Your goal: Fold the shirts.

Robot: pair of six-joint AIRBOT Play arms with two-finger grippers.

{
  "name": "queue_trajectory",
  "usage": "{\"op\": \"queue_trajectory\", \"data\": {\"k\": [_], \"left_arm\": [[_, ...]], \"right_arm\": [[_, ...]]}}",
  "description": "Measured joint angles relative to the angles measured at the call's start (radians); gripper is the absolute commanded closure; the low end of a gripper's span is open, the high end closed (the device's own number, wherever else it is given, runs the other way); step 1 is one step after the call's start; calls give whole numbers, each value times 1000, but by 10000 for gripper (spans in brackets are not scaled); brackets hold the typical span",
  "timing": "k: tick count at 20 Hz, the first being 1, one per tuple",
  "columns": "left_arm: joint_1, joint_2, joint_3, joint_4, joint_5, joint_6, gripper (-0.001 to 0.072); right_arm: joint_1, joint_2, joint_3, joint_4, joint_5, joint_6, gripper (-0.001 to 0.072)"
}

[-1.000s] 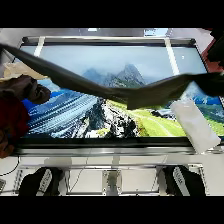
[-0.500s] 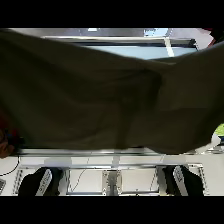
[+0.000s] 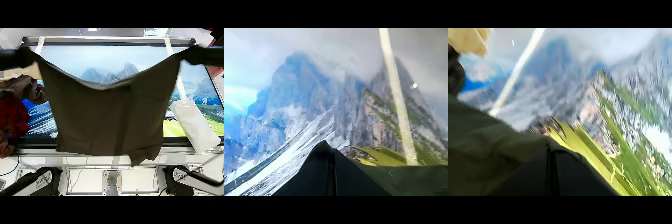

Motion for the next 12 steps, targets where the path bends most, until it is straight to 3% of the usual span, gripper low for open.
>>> {"op": "queue_trajectory", "data": {"k": [7, 12], "left_arm": [[-70, -278, -17, 164, 249, -181, 696], [-76, -330, -19, 324, 163, -217, 696]], "right_arm": [[91, -299, -23, -113, -237, 16, 690], [83, -345, -28, -216, -200, 27, 690]]}}
